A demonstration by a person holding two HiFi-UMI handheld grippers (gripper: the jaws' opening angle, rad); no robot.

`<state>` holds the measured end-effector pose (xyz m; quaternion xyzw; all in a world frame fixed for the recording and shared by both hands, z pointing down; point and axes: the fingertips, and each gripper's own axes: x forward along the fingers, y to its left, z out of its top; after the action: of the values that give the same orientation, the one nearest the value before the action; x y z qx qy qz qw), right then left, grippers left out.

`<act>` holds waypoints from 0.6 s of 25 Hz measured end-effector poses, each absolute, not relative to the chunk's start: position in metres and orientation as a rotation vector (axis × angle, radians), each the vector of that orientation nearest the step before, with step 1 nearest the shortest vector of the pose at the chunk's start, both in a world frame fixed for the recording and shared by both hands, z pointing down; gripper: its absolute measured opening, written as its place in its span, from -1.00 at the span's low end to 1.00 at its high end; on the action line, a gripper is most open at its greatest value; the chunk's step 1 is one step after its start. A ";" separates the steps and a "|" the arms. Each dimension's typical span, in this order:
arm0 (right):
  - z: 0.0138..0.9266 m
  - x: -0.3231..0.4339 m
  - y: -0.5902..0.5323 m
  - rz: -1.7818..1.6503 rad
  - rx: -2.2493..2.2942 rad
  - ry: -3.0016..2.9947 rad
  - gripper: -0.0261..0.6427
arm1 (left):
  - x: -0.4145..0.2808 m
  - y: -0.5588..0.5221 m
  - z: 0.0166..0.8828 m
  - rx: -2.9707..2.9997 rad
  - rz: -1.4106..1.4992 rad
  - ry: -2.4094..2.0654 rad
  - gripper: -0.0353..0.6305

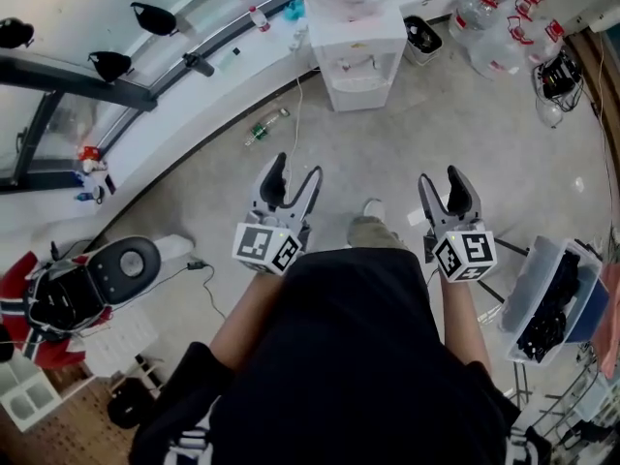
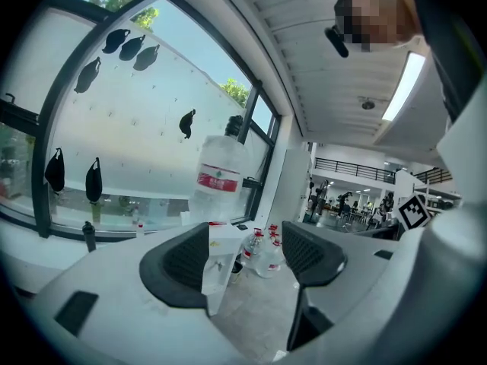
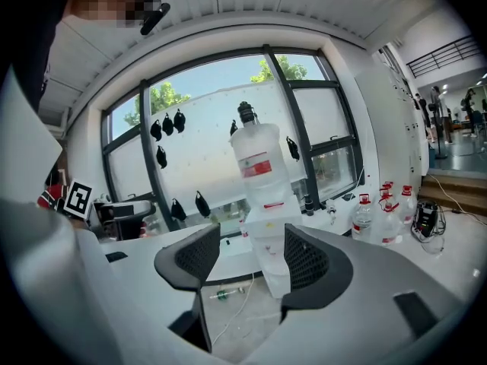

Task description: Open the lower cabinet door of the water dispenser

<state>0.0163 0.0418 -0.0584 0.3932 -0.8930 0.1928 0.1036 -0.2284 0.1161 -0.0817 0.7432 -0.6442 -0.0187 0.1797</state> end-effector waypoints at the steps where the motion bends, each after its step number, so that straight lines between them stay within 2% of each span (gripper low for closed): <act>1: -0.057 0.022 0.033 0.562 1.156 -2.634 -0.23 | -0.223 0.107 -0.081 2.099 -0.046 -1.821 -0.06; 15: -0.055 0.078 -0.063 0.526 1.158 -2.666 -0.23 | -0.164 0.016 -0.087 2.147 0.016 -1.804 -0.06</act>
<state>0.0782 -0.0635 -0.0546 0.3905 -0.8985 0.1771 0.0938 -0.1639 0.0161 -0.0870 0.7547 -0.6342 0.0056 0.1680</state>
